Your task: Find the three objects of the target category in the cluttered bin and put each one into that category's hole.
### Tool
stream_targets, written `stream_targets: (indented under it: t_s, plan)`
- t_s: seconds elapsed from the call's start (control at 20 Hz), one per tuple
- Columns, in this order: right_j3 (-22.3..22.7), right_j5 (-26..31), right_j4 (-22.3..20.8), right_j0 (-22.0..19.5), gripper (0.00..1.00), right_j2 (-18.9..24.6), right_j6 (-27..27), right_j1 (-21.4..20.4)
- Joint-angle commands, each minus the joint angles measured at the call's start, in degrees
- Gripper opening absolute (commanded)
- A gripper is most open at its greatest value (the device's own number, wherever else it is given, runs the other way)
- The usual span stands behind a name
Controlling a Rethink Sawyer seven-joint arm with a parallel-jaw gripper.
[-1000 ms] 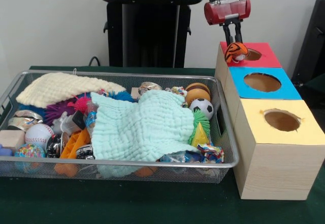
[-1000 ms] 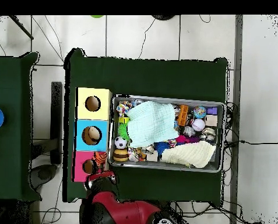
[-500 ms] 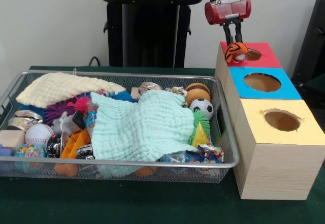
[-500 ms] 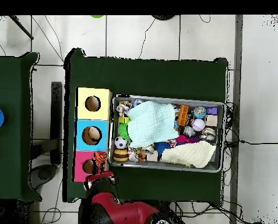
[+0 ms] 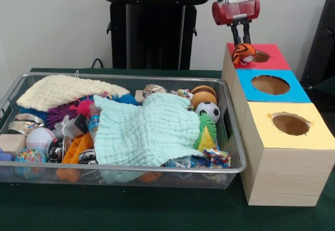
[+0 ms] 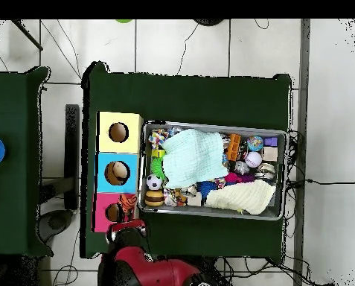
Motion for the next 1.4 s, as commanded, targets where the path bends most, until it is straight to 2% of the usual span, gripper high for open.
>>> stream_targets:
  t_s: [0.05, 0.75, 1.0, 1.15, 1.4]
  plan:
    - [1.26, -1.59, 5.05, 1.53, 0.00, -0.44, 18.64, 0.16]
    - [3.62, -0.65, 5.69, 5.23, 0.00, -1.88, 22.06, -1.33]
    - [1.97, -2.86, 5.39, 6.41, 0.00, -2.88, 22.58, -0.25]
    - [-0.51, -4.01, 4.09, 5.82, 0.00, -2.33, 22.74, 1.80]
    - [-1.31, -5.13, 4.51, 6.08, 0.00, -1.98, 23.52, 2.55]
